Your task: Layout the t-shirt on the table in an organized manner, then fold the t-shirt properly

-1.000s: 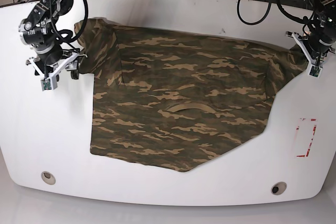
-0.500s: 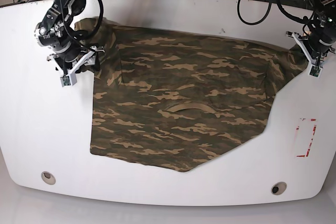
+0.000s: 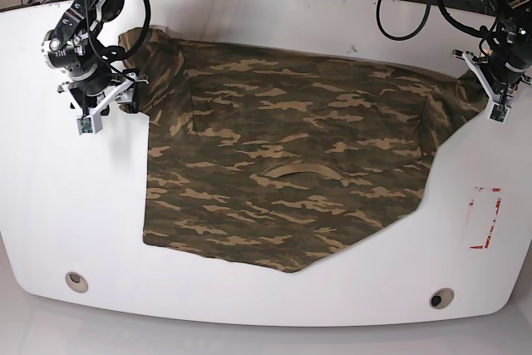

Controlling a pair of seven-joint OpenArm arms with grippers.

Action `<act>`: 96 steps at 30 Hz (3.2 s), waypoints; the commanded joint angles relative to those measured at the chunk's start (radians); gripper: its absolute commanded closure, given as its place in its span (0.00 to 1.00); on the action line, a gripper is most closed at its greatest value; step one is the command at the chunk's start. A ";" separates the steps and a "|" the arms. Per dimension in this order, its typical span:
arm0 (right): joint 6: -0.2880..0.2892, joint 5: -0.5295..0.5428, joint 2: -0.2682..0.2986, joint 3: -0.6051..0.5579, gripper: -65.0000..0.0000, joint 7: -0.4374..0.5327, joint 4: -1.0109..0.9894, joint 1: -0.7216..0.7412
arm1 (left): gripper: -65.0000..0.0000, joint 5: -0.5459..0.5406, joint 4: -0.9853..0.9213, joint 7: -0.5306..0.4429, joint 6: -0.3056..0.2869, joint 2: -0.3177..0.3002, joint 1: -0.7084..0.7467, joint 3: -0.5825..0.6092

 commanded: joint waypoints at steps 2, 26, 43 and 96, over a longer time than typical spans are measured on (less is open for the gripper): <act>0.003 0.022 0.026 0.004 0.44 0.023 -0.019 0.018 | 0.98 -0.002 0.016 -0.018 0.006 -0.015 -0.008 -0.002; 0.003 0.026 -0.057 -0.028 0.44 0.016 -0.072 0.009 | 0.98 -0.002 0.016 -0.018 0.006 -0.014 -0.009 -0.003; 0.003 0.028 -0.060 -0.028 1.00 0.016 -0.071 0.012 | 0.98 -0.002 0.016 -0.018 0.006 -0.014 -0.009 -0.002; 0.003 0.026 -0.066 -0.029 1.00 0.016 0.098 -0.003 | 0.42 0.009 -0.128 0.032 0.006 0.035 -0.385 0.058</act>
